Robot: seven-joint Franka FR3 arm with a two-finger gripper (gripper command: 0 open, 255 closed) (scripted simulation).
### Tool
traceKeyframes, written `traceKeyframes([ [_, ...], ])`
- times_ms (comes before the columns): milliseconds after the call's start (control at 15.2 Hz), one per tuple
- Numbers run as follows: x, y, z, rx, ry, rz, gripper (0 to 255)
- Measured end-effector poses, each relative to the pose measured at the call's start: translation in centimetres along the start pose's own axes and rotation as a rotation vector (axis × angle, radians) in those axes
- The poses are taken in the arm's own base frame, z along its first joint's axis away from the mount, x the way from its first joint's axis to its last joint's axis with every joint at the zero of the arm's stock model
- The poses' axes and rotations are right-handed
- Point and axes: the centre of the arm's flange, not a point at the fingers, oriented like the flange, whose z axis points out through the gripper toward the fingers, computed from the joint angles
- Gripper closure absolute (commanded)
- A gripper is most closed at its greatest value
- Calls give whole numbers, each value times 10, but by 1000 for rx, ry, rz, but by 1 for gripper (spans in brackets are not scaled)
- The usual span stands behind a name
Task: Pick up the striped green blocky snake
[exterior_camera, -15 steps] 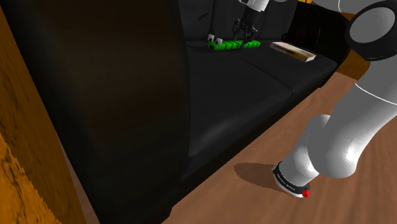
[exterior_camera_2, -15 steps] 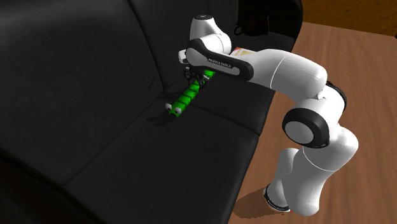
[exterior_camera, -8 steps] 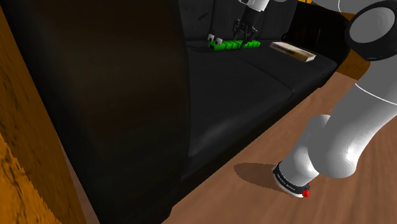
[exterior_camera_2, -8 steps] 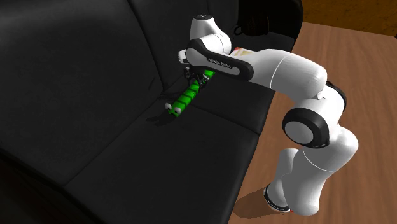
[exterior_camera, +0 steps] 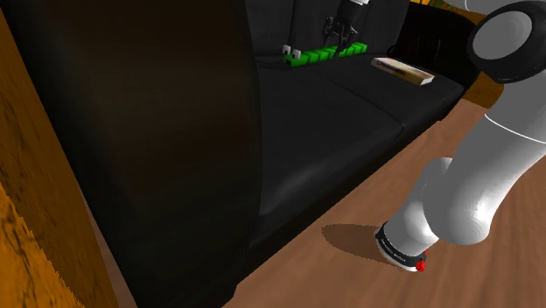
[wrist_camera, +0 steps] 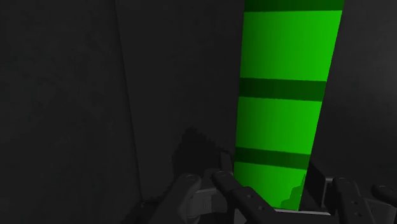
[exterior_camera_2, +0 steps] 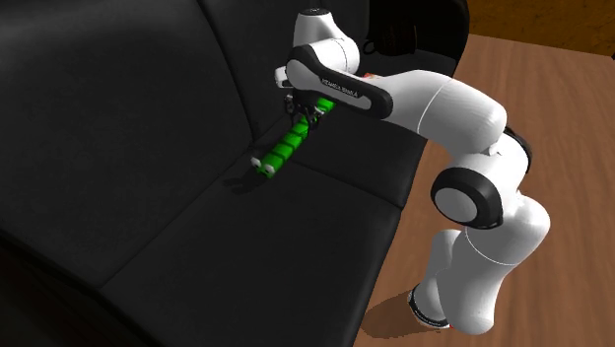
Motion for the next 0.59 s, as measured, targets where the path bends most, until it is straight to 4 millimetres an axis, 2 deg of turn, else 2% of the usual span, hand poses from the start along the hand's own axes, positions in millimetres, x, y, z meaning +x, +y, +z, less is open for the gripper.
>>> traceKeyframes([
  [594,0,5,-45,0,0,0,255],
])
